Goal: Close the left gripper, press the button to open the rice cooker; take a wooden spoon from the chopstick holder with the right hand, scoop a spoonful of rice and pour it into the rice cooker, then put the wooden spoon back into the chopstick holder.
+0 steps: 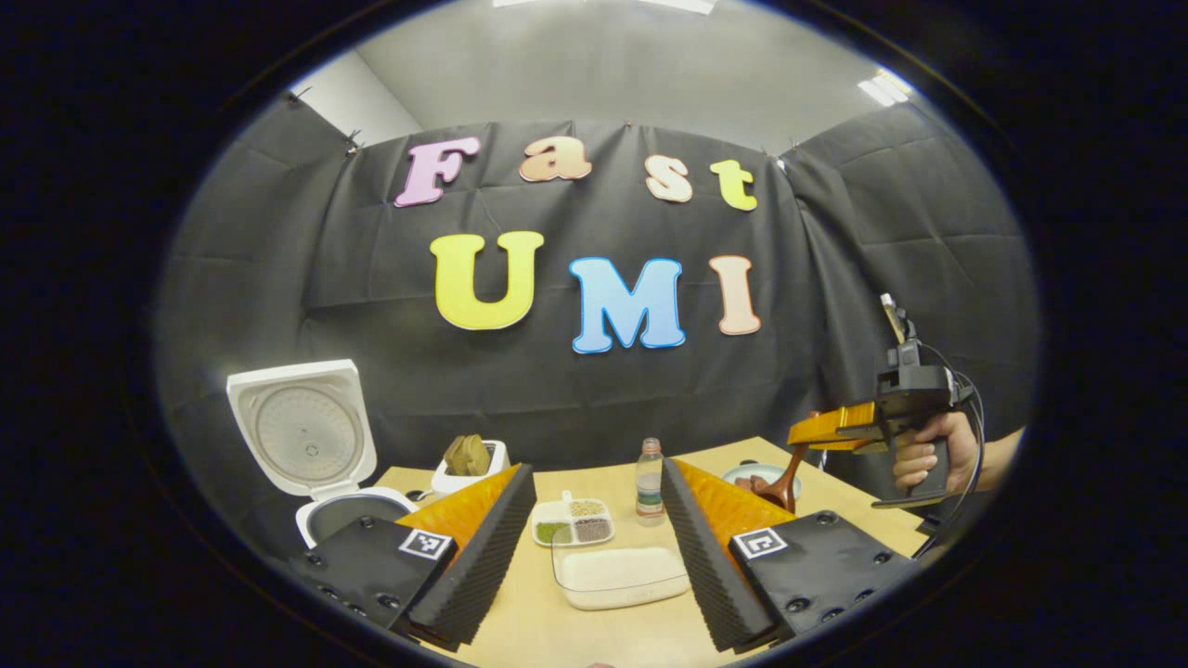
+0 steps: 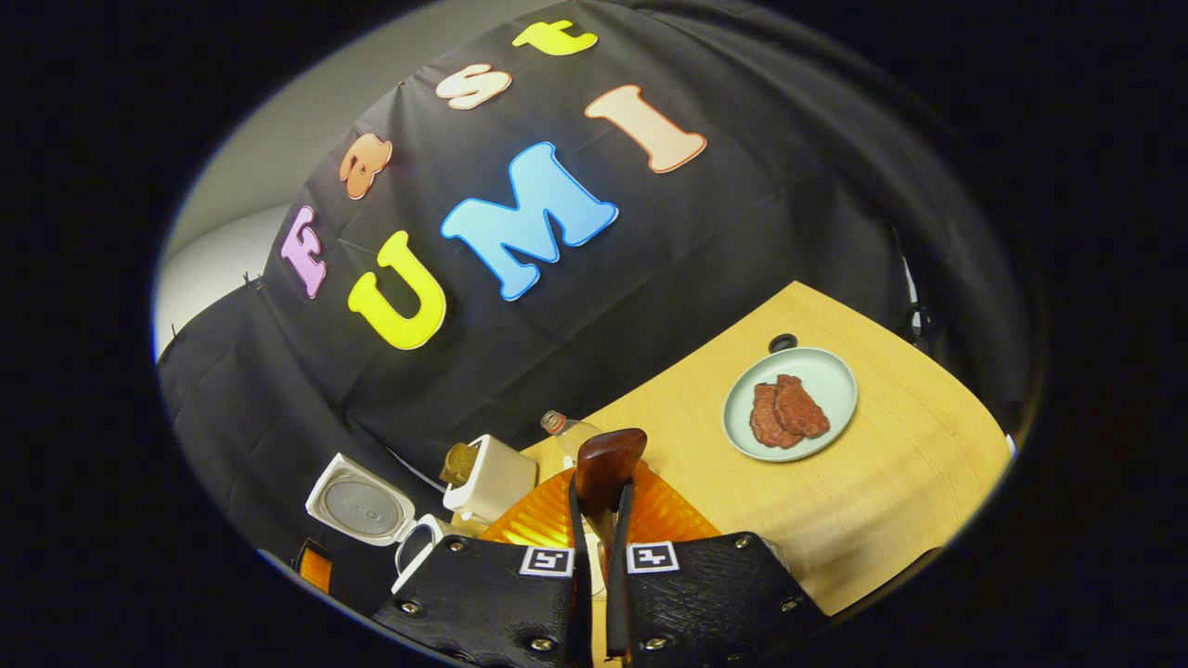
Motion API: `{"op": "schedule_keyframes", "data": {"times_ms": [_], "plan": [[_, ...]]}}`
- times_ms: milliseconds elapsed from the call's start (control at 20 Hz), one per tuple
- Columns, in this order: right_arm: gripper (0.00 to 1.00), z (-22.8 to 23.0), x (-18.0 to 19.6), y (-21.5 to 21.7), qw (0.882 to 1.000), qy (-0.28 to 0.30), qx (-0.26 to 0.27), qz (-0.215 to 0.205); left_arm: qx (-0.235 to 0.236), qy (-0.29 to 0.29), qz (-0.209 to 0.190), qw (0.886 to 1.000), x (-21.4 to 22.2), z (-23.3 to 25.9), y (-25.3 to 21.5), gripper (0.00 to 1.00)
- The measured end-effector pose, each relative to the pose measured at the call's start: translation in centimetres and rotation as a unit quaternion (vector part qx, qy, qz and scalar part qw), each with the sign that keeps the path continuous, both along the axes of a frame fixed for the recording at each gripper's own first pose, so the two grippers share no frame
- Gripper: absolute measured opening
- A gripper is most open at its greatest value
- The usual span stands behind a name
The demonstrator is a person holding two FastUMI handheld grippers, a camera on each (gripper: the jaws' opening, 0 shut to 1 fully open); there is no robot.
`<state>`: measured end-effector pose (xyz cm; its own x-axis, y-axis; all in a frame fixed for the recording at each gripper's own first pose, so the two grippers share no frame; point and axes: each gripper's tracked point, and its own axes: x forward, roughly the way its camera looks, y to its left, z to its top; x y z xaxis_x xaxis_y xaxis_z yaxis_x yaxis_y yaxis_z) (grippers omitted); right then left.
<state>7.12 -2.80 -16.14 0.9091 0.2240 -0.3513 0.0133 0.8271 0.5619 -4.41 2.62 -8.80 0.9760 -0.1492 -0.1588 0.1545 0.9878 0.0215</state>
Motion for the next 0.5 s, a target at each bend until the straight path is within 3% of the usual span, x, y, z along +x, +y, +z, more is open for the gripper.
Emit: {"op": "schedule_keyframes", "data": {"times_ms": [250, 500], "plan": [[0.06, -1.8, -1.5, -3.5, 0.998, 0.009, -0.041, -0.047, 0.004, 0.004, -0.012, 1.000, -0.1, -0.1, -0.7, 0.96], [0.06, -4.7, -1.8, -4.0, 0.995, 0.027, -0.080, -0.053, 0.004, 0.005, -0.014, 1.000, -0.2, -0.1, -0.6, 0.94]]}}
